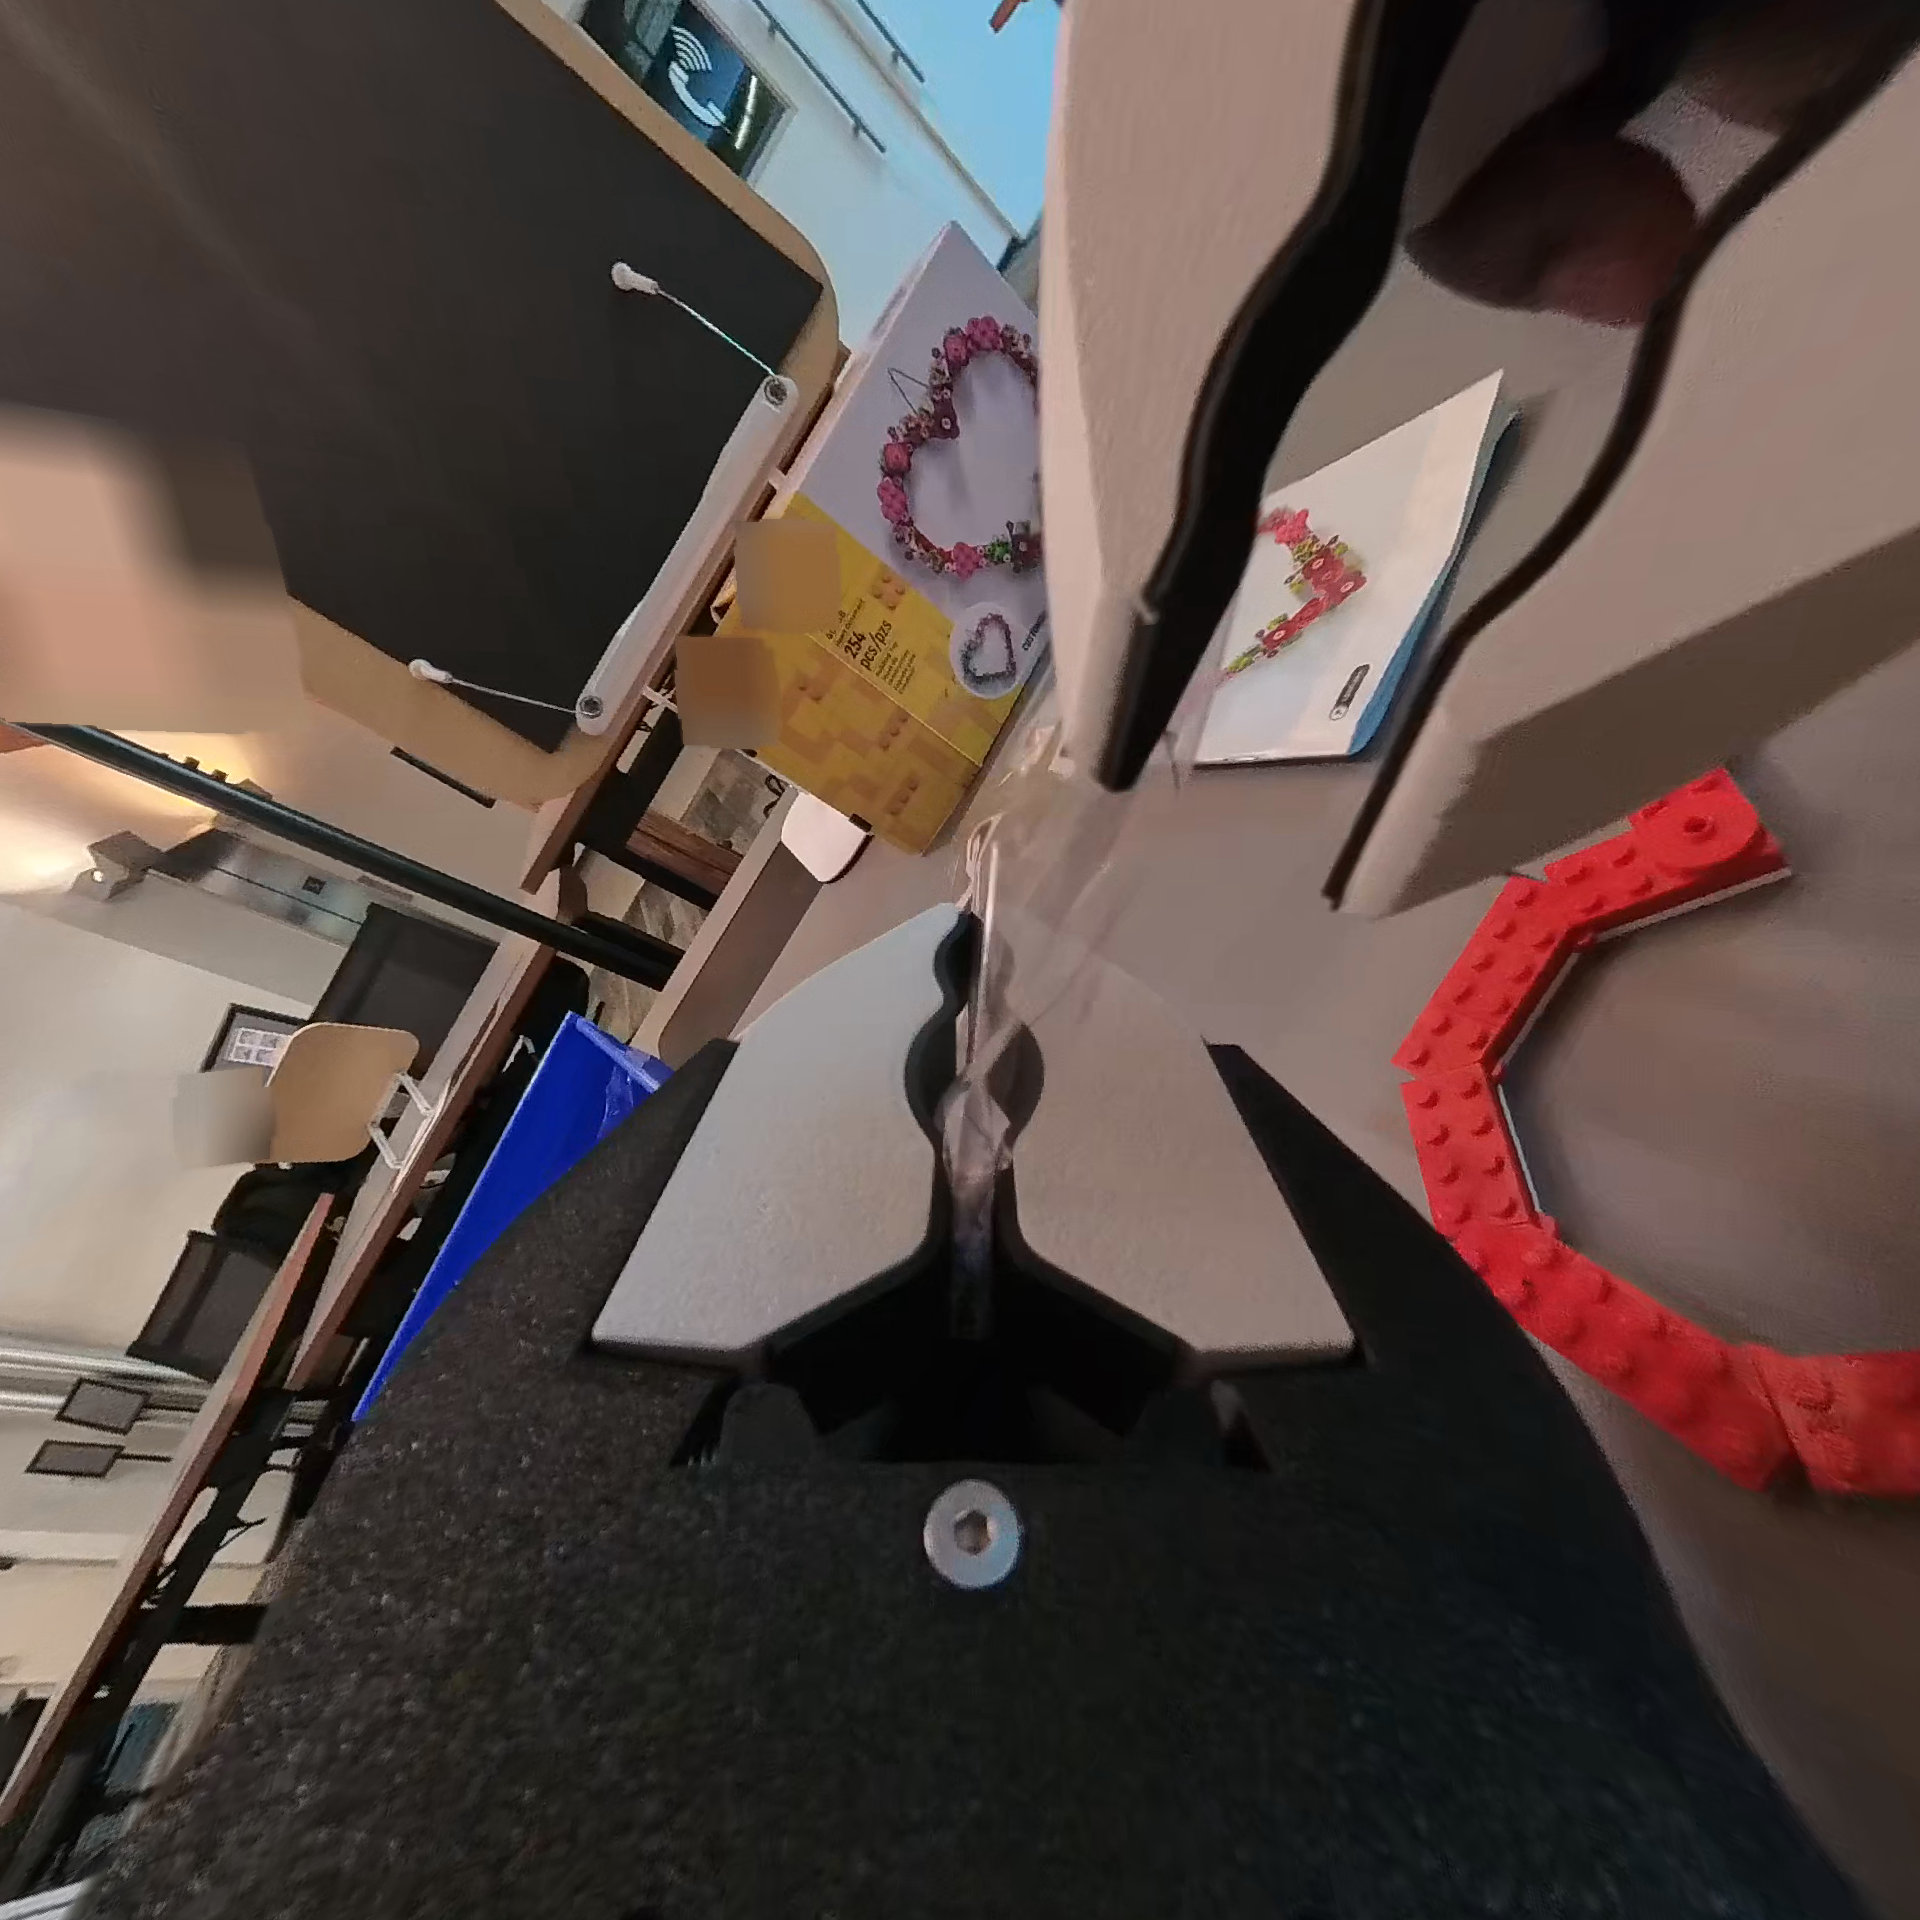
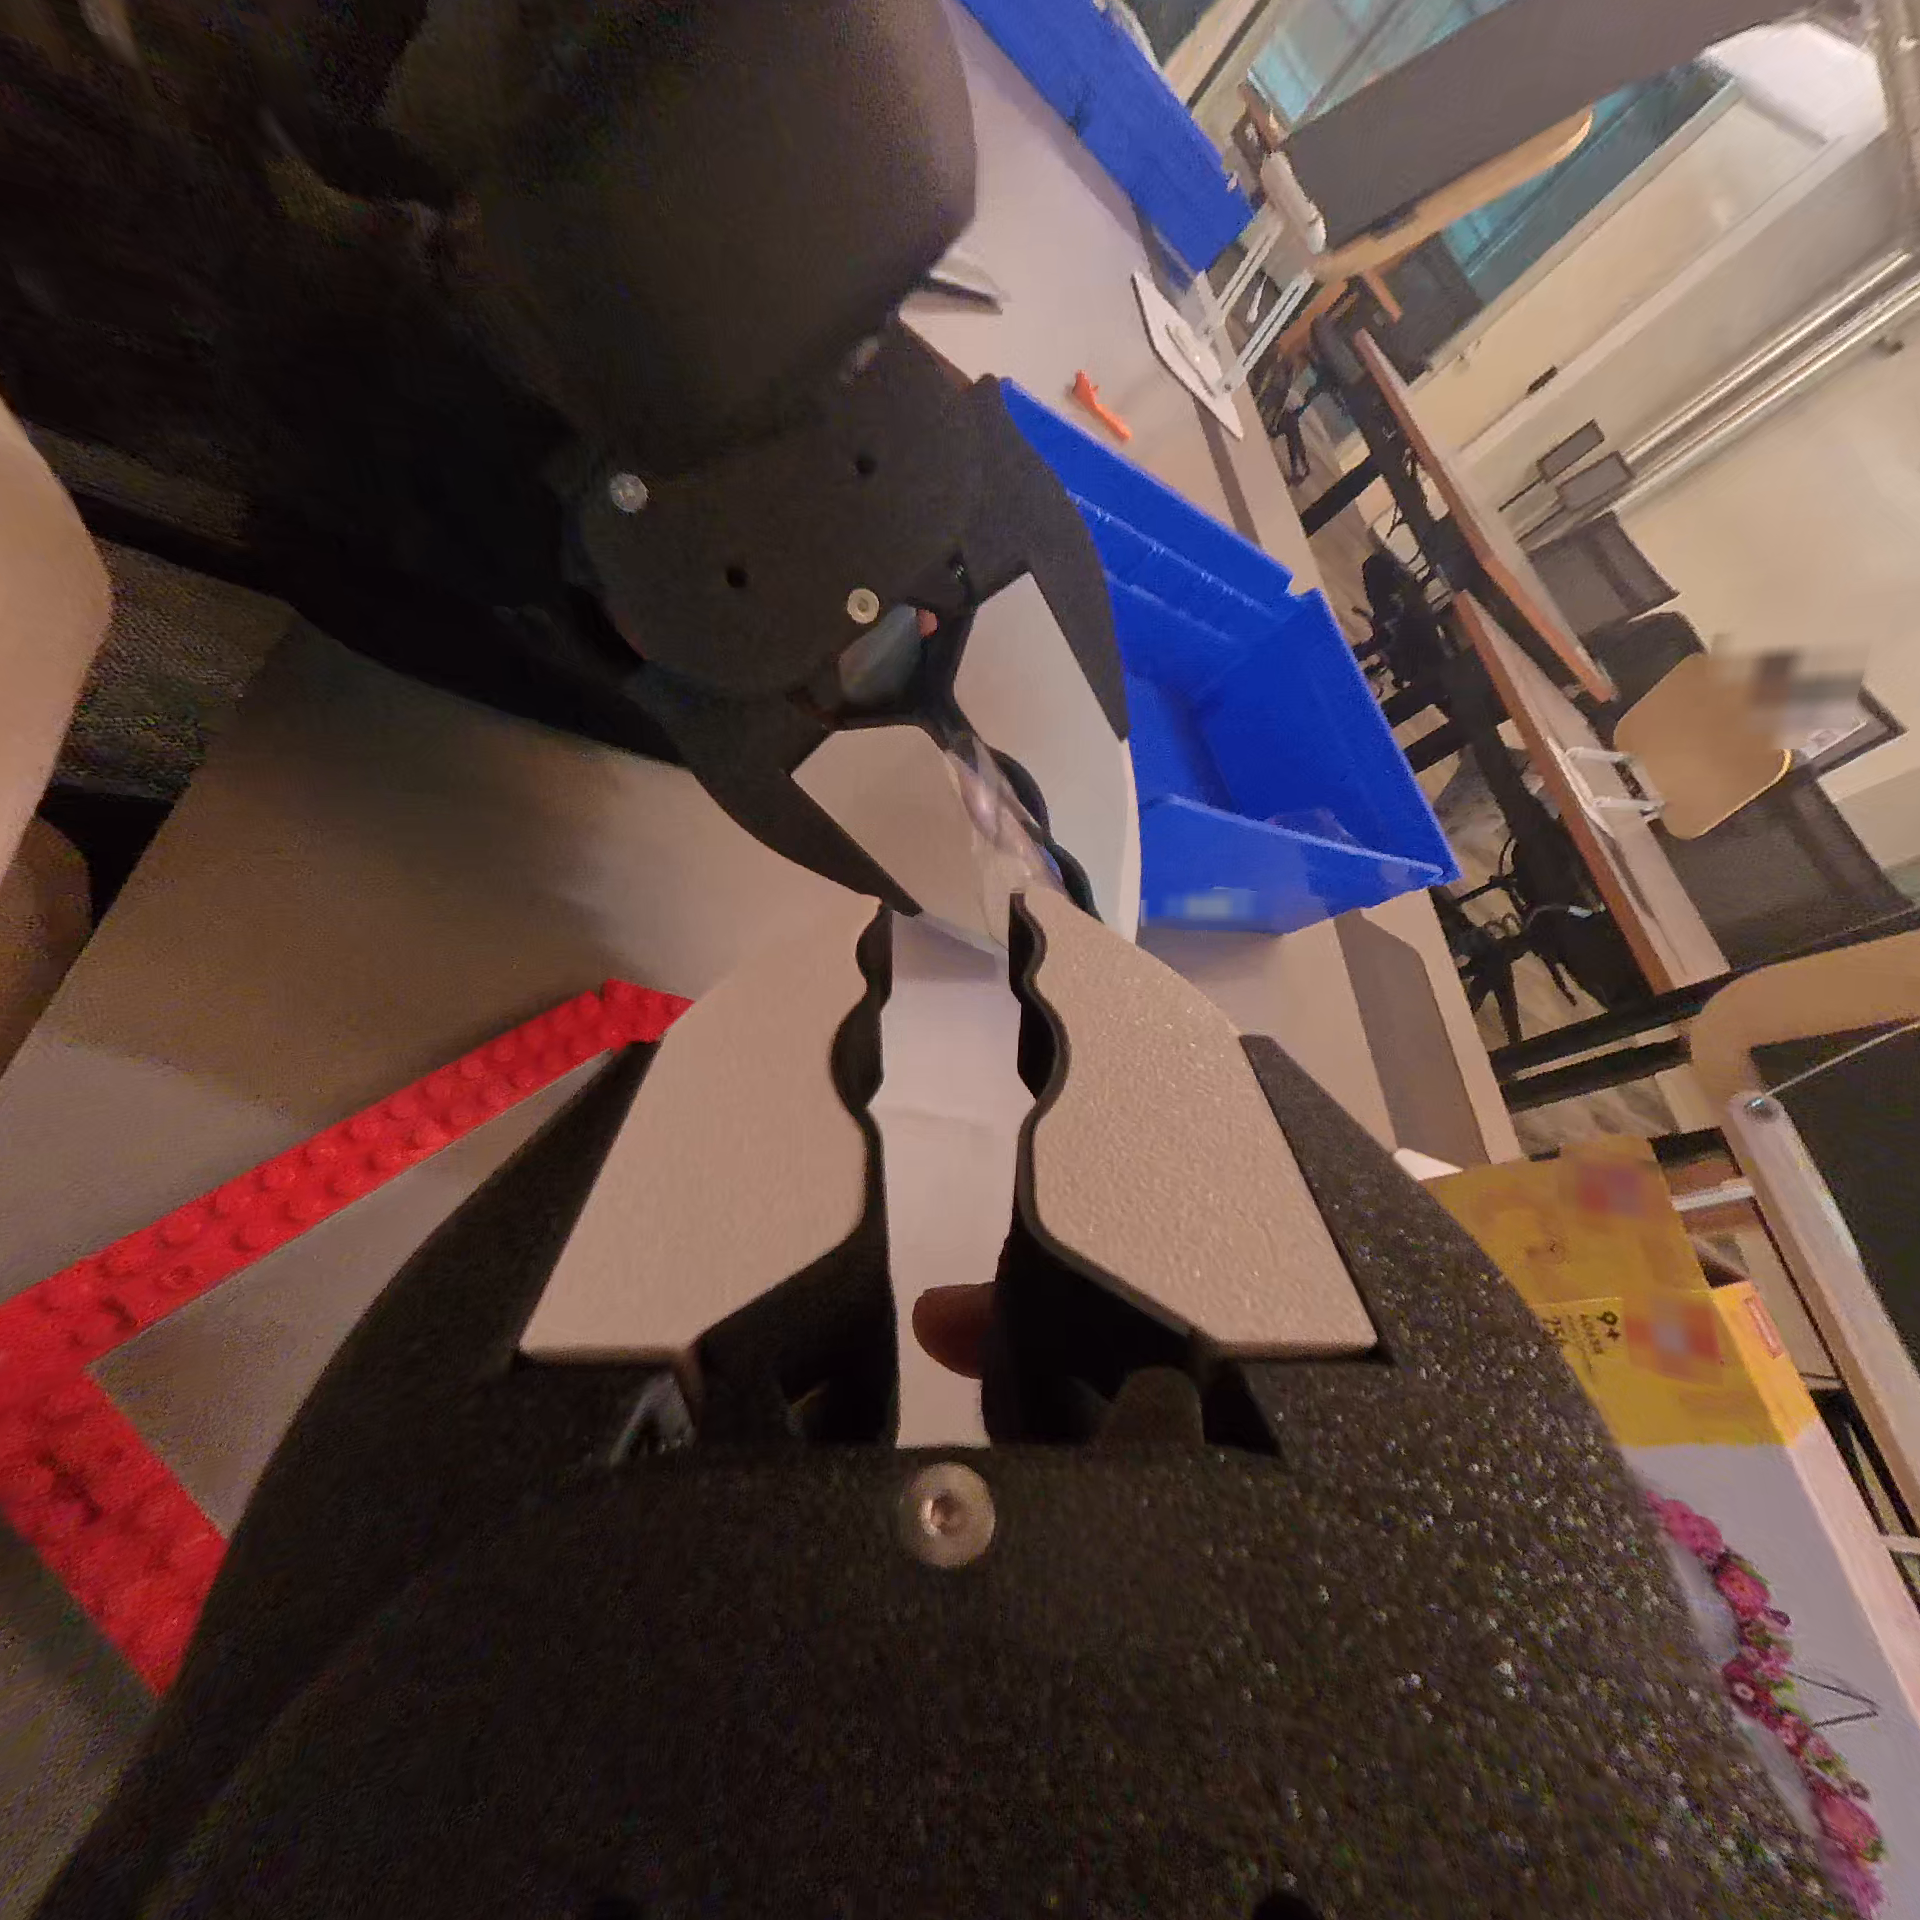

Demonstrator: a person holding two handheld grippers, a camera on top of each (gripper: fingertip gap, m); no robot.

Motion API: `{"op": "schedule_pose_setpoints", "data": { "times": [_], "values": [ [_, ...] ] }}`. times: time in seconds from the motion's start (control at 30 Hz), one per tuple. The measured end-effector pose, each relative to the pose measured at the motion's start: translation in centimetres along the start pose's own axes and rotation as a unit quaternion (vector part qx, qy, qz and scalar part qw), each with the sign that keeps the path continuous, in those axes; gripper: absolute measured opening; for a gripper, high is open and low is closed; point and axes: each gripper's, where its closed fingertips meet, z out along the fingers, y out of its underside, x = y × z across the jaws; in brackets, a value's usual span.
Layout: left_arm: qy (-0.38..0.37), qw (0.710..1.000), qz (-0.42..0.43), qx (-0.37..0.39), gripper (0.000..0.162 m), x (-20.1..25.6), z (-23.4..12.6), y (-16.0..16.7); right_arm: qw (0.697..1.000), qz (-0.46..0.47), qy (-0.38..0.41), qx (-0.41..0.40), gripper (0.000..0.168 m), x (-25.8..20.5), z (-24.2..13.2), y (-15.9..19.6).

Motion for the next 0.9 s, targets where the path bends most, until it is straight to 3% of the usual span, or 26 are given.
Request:
{"op": "schedule_pose_setpoints", "data": {
  "times": [0.03,0.33,0.43,0.5,0.7,0.9],
  "values": [
    [0.002,1.000,0.004,-0.003,0.000,0.1,0.0,0.1,1.000,0.002,-0.001,-0.005,0.021,0.0,0.1,0.2],
    [0.113,0.989,-0.100,0.011,0.002,2.1,-0.1,-1.2,0.994,-0.063,-0.002,-0.090,0.006,-0.1,0.6,2.2],
    [0.240,0.953,-0.187,0.016,0.013,4.1,-0.8,-1.1,0.990,-0.110,0.022,-0.090,0.002,0.9,0.1,2.1],
    [0.285,0.927,-0.243,0.035,0.007,4.3,-1.3,-1.6,0.989,-0.129,0.031,-0.072,0.002,1.4,-0.3,1.6],
    [0.262,0.932,-0.250,0.024,0.001,3.6,-0.7,-1.7,0.979,-0.186,0.049,-0.061,0.004,1.4,-0.4,1.1],
    [0.231,0.946,-0.227,0.008,0.001,3.3,-0.4,-1.0,0.984,-0.166,0.056,-0.027,0.009,1.3,-0.6,-0.1]
  ]
}}
